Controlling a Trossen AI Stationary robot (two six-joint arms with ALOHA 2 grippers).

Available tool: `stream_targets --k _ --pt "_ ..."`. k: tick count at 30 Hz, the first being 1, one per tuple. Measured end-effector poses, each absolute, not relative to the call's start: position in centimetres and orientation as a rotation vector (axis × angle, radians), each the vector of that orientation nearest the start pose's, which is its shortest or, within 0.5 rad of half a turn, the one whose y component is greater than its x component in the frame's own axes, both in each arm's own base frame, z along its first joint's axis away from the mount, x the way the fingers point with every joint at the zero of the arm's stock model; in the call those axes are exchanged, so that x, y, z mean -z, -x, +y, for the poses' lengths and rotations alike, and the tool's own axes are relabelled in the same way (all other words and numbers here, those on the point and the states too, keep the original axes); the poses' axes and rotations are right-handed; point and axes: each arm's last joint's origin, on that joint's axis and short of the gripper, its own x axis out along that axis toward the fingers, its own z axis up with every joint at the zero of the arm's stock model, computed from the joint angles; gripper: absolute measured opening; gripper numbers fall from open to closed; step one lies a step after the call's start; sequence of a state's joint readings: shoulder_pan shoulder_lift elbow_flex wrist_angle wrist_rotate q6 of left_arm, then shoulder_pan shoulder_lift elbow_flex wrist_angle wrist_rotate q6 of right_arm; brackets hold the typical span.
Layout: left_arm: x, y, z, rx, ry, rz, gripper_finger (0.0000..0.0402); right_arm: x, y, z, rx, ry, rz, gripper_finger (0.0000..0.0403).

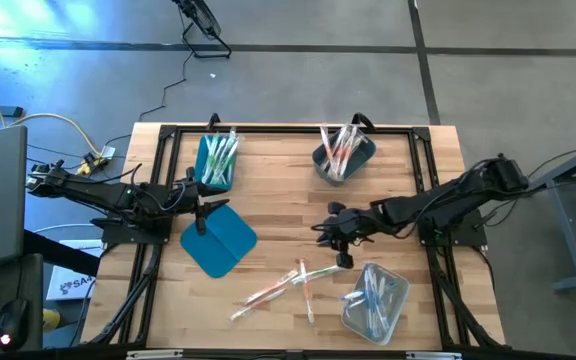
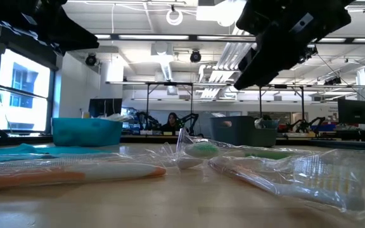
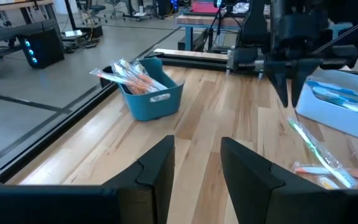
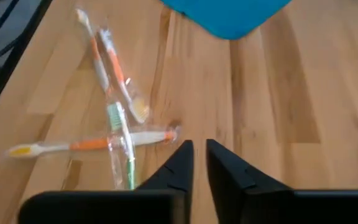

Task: Pick & Place Toothbrushes
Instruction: Put the green toothbrush into the blue bin

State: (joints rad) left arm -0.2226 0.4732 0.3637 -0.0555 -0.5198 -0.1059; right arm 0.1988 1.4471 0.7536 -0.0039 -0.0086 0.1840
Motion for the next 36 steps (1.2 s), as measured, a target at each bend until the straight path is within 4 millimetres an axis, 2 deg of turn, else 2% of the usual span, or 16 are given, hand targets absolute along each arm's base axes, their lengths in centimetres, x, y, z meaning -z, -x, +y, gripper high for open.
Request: stream_targets --k 7,11,20,28,36 --pt "-24.2 -12.7 -1.4 -0.305 0.045 0.138 0.0127 -16.9 -28.5 7.7 -0.208 -0.086 0.800 0.0133" --pt "-24.2 -12.7 -1.4 -0.305 0.048 0.137 0.0127 -15.6 -28.7 9.0 -0.236 -0.057 0.828 0.0159" --pt "-24.2 -12.7 -1.4 -0.305 0.048 0.139 0.0127 -14.3 -30.1 10.6 -0.259 -0.030 0.882 0.0161" --pt "-24.1 -12.7 -1.4 -0.306 0.046 0.145 0.0127 -12.8 -30.2 10.6 -0.252 -0.020 0.944 0.0160" --pt "-23.9 -12.6 -1.4 -0.307 0.040 0.167 0.0127 -12.6 -30.0 10.5 -0.234 0.019 0.976 0.0144"
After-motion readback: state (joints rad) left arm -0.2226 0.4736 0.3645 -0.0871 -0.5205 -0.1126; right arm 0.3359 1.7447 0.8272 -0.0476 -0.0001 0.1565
